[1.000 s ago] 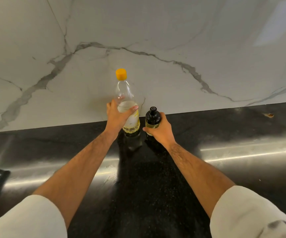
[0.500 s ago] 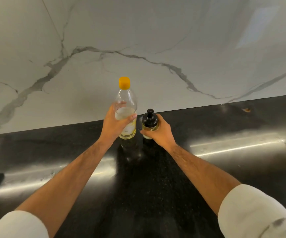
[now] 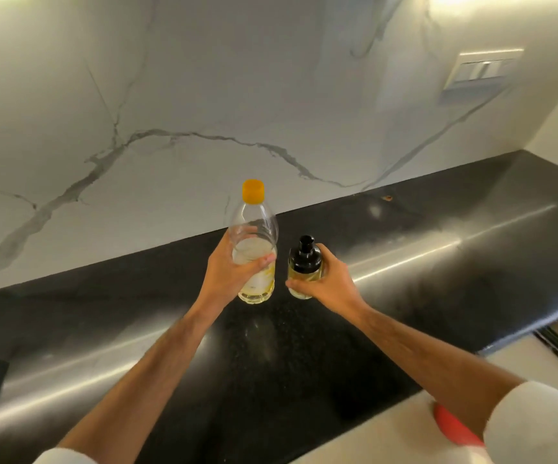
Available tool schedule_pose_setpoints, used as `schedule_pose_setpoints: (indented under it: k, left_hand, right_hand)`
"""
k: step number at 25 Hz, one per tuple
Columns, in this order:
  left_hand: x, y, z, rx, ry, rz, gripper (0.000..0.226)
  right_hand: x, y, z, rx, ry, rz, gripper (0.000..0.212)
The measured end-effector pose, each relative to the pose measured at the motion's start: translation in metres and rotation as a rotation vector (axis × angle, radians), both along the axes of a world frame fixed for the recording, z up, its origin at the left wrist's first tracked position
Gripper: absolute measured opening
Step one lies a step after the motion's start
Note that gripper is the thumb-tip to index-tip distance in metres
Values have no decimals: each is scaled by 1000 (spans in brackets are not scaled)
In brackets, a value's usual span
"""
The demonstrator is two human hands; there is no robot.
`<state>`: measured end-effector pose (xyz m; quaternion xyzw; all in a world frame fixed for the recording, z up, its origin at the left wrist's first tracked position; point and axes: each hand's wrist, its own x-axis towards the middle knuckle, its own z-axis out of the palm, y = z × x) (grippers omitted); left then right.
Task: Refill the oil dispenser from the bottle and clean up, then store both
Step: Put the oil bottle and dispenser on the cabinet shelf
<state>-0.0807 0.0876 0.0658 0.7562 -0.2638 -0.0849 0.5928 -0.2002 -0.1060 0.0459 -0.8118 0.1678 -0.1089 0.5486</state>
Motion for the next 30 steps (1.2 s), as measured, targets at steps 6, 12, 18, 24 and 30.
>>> schedule_pose_setpoints:
  k: [6,12,18,24,30]
  left_hand:
    - [-106,-22,27,-9,21,-176,64]
    - [-253,-88,40,-32,10,-342,66]
    - [-395,-164,38,-57,80,-532,67]
    - [-502,-257,43,-65,68,-714,65]
    - [-552,-367,46,-65,53,-811,64]
  right_hand:
    - [-132,-13,35,-68,-92,-106,63]
    - [-304,-50,55,-77,-167,-245,65]
    - [-478,-100,62,-126,-164,-419,64]
    - [-598,-160,69,-198,-142,-599,68]
    - [-655,-248,68,-219,-137,-721,70]
